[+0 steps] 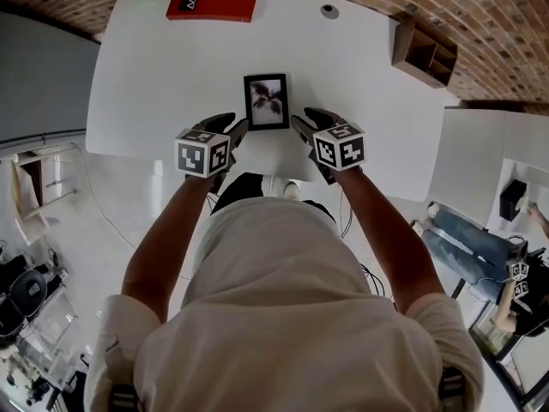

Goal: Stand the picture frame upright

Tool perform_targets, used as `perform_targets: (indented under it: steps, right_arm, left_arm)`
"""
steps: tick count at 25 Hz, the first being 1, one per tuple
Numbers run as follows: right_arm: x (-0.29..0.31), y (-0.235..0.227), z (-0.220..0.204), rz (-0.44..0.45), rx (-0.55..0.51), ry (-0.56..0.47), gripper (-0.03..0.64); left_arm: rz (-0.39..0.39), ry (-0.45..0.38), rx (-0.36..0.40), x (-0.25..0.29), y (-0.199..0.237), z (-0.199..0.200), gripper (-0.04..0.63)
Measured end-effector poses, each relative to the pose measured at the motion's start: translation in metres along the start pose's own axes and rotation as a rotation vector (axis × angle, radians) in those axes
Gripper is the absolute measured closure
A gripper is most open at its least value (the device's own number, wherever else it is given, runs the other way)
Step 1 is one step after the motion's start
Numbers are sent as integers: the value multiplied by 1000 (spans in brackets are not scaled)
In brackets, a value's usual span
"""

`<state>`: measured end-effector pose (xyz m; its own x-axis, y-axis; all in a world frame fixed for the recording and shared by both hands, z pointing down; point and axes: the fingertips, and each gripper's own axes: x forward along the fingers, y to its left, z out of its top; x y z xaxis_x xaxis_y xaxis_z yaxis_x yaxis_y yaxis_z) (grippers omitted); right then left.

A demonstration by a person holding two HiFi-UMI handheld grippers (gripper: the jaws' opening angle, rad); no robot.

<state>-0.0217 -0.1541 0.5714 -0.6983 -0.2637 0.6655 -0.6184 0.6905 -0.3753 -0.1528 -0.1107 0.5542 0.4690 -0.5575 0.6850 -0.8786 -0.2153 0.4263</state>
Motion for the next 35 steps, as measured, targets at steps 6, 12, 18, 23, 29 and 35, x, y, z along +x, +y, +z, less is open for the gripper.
perform_targets:
  steps: [6, 12, 18, 23, 29, 35]
  right_arm:
    - [28, -7, 2, 3, 52, 38, 453]
    - [50, -18, 5, 12, 97, 70, 454]
    - [63, -20, 8, 18, 111, 86, 454]
    - [72, -21, 8, 16, 129, 95, 456]
    - [77, -23, 8, 34, 166, 106, 465]
    - [81, -25, 5, 52, 185, 119, 508]
  left_arm:
    - [-47, 37, -23, 18, 17, 10, 456]
    - [-113, 102, -70, 46, 29, 2, 454]
    - [-143, 143, -92, 61, 34, -1, 454]
    - [-155, 164, -105, 70, 38, -2, 455]
    - [-176, 193, -123, 76, 37, -4, 456]
    - [-189, 200, -149, 82, 39, -3, 479]
